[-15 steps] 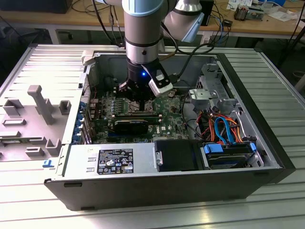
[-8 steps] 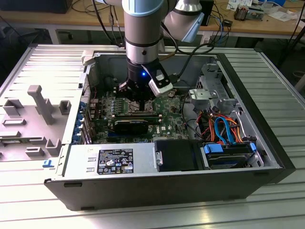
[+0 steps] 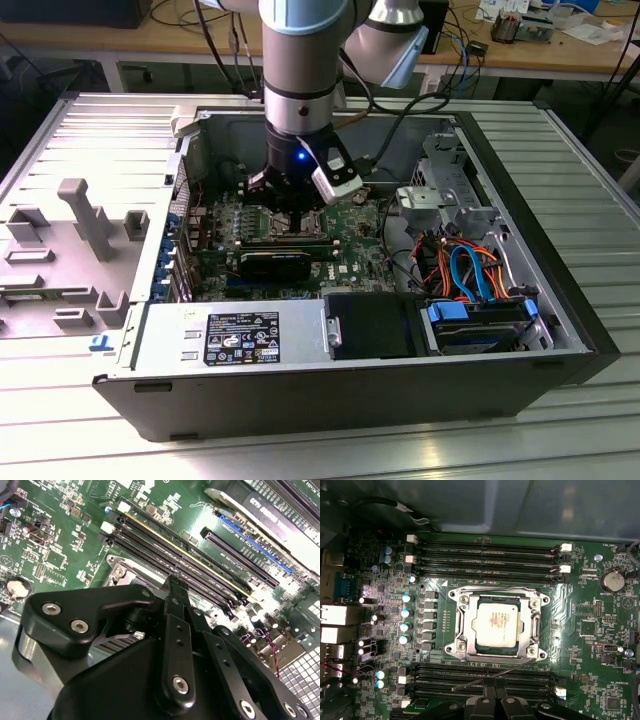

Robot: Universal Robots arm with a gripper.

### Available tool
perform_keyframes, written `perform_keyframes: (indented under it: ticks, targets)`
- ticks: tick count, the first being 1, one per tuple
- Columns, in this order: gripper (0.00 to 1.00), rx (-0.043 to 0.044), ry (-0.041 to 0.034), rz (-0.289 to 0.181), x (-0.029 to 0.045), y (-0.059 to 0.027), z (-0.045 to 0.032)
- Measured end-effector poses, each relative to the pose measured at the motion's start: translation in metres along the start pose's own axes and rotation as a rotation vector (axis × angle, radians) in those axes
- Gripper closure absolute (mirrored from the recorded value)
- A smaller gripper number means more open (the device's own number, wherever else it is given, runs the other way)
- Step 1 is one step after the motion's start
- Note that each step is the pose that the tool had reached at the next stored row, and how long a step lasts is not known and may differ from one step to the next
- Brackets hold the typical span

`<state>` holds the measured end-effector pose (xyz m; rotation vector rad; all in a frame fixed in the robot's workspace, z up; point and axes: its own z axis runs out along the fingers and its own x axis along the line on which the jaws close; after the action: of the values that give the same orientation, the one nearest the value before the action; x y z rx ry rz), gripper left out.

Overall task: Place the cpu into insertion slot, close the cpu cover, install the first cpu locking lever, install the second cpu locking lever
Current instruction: 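Install the second cpu locking lever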

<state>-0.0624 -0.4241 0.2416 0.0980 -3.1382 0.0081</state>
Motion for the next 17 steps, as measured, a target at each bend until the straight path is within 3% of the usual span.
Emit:
perform_keyframes:
  ticks: [6, 17]
  targets:
    - [0.89, 0.0002, 0.0001, -0.009, 0.0111, 0.0007, 0.0013]
    - [0.89, -0.0003, 0.0072, -0.014, 0.0172, 0.001, 0.0043]
